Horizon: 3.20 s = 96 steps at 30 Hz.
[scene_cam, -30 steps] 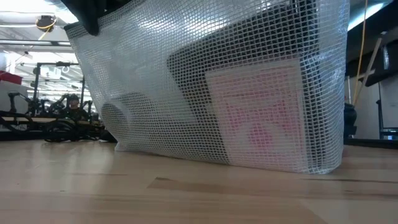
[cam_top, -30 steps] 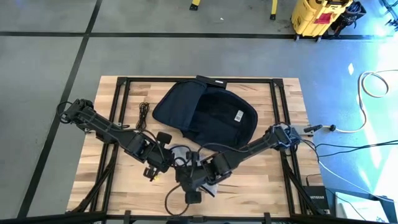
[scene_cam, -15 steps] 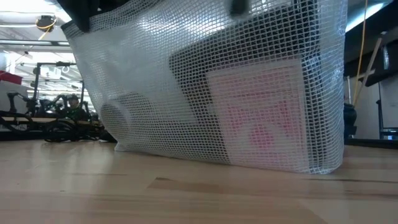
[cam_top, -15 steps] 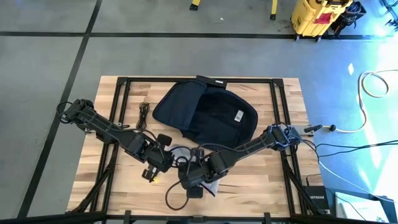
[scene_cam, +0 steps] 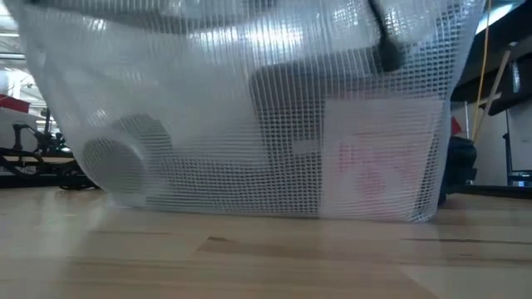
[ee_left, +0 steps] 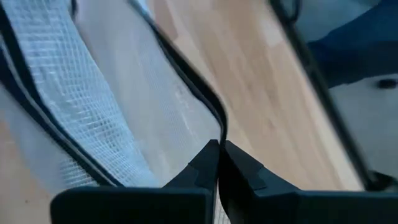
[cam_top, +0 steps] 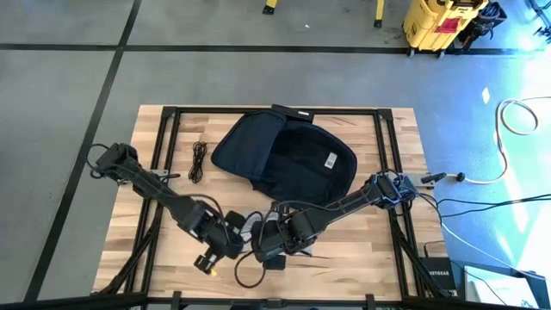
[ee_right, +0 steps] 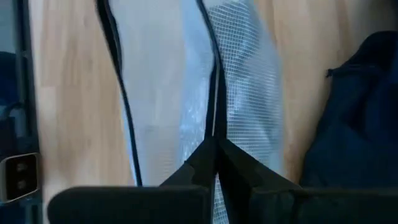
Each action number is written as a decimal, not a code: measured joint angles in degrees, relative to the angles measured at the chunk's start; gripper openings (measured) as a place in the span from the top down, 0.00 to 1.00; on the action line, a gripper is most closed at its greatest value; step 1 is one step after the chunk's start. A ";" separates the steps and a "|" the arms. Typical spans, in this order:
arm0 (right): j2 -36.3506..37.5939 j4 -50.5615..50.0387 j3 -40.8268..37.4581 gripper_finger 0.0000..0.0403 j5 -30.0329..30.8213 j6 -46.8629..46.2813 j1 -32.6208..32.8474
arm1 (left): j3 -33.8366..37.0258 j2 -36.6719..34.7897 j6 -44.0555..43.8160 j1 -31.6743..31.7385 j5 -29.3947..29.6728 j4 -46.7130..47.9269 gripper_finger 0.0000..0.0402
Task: Unpack backpack
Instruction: Open the transparent zip bag, then remove the gray calculator from the transparent zip bag
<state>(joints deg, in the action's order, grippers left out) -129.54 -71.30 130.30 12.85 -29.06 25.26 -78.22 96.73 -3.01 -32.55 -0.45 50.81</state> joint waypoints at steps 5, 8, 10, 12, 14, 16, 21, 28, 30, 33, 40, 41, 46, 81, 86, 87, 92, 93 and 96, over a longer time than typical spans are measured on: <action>0.00 -0.95 0.00 1.00 -0.06 -0.67 1.08 | 0.07 2.94 -0.90 -1.17 2.73 -1.49 1.00; 0.00 -0.72 0.00 1.00 -0.37 -1.28 2.04 | 0.07 3.13 -0.85 -1.21 4.84 -4.28 1.00; 0.00 -0.71 0.00 1.00 -0.38 -2.46 2.62 | 0.07 3.13 -0.79 -0.78 4.94 -6.31 1.00; 0.00 -0.63 0.00 1.00 -0.30 -3.65 3.66 | 0.07 3.13 -0.82 -0.35 4.75 -7.87 1.00; 0.00 -0.01 0.00 1.00 0.95 -4.65 5.05 | 0.07 3.42 -0.85 0.10 3.88 -8.41 1.00; -0.04 1.43 0.00 1.00 2.22 -5.26 6.80 | 0.07 3.94 -0.90 0.30 3.58 -8.41 1.00; -0.75 10.12 0.00 1.00 3.13 -5.33 10.31 | 0.06 5.42 -0.85 -0.20 3.61 -10.61 1.00; -4.59 11.21 -1.73 0.97 3.63 -8.33 14.05 | 4.32 6.47 -1.20 -1.41 2.56 -21.16 1.00; -6.16 11.11 -2.90 0.97 1.41 -10.50 15.07 | 5.85 6.47 -1.40 -2.00 3.98 -23.10 1.00; -7.50 11.06 -4.86 0.99 2.02 -15.12 16.00 | 9.54 6.45 -2.73 -2.52 4.21 -30.41 1.00; -7.74 15.36 -10.30 1.00 10.55 -30.10 18.31 | 21.06 6.45 -8.97 -2.20 -0.82 -51.46 1.00; -7.74 17.04 -10.96 1.00 10.55 -31.29 18.38 | 21.53 6.45 -9.48 -2.11 -1.15 -52.46 1.00; -7.78 30.43 -15.12 1.00 10.26 -34.71 18.19 | 21.84 6.45 -10.39 -2.37 -4.57 -54.86 1.00; -7.72 29.21 -15.65 0.99 16.88 -31.43 17.75 | 20.46 5.69 -6.43 -4.60 -11.34 -56.63 0.36; -7.72 29.18 -15.65 0.98 15.17 -28.07 17.86 | 18.47 5.60 -1.15 -6.24 -9.08 -56.55 0.36; -7.72 29.22 -15.65 0.97 15.20 -27.70 17.90 | 18.25 5.60 -0.84 -6.37 -8.15 -56.67 0.36; -7.72 28.71 -15.65 0.87 15.69 -27.61 17.84 | 17.35 5.60 -0.88 -6.16 2.98 -59.53 0.36; -7.72 28.45 -15.65 0.85 15.79 -27.59 17.89 | 17.16 5.57 -1.43 -6.02 6.19 -59.57 0.36; -7.72 26.51 -15.63 0.81 16.00 -27.73 18.33 | 16.99 5.58 -2.93 -5.15 10.47 -56.33 0.36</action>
<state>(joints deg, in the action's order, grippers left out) -137.25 -44.79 114.67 28.85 -56.79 43.58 -61.23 102.31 -5.94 -37.70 10.02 -5.53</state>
